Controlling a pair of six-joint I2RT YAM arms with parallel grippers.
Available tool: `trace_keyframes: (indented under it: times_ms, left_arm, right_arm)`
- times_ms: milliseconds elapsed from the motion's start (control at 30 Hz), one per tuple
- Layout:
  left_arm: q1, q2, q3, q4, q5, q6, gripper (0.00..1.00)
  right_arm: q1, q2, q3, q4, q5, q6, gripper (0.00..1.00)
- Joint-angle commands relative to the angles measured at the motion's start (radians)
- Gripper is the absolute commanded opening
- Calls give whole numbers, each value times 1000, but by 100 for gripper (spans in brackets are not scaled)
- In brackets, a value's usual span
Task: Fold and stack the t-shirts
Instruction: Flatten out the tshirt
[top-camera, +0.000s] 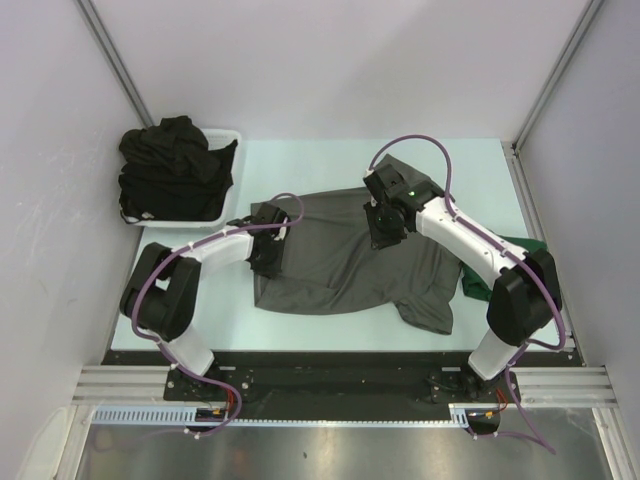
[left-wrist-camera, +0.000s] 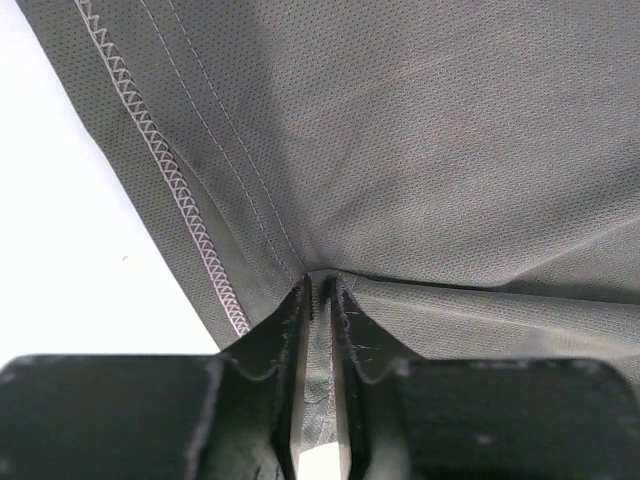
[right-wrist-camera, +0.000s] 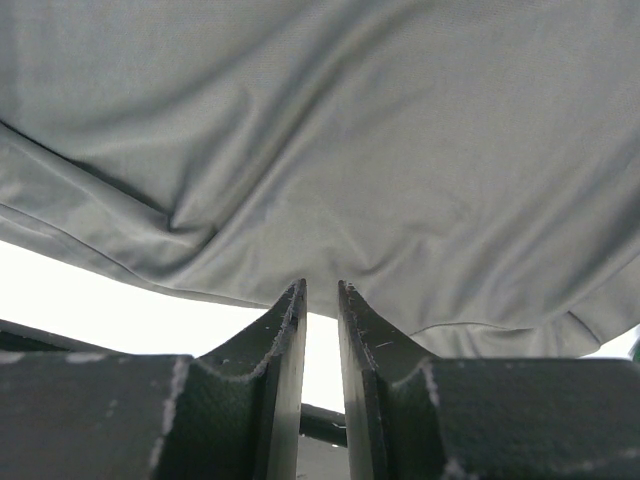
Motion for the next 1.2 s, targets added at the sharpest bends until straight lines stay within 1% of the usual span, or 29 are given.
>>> trace_keyframes:
  times_ms: [0, 33, 233, 433, 600, 800, 1167]
  left_arm:
    - [-7, 4, 19, 13, 5, 16, 15]
    - [-7, 4, 22, 10, 4, 16, 13]
    - [-6, -28, 45, -30, 7, 12, 5]
    - [-7, -104, 63, -104, 27, 4, 0]
    - [-9, -180, 68, -191, 36, 1, 0]
    - [-9, -228, 59, -291, 62, -4, 0]
    - [-21, -360, 5, -407, 140, -14, 0]
  right_arm:
    - [3, 8, 45, -5, 5, -5, 24]
    - [3, 11, 47, -3, 2, -5, 23]
    - [4, 37, 65, 1, -5, -8, 23]
    - [13, 71, 88, 23, -21, -10, 23]
    - [18, 121, 137, 33, -35, -17, 23]
    - [19, 187, 218, 30, -69, -29, 23]
    - [16, 278, 321, 0, -89, -40, 23]
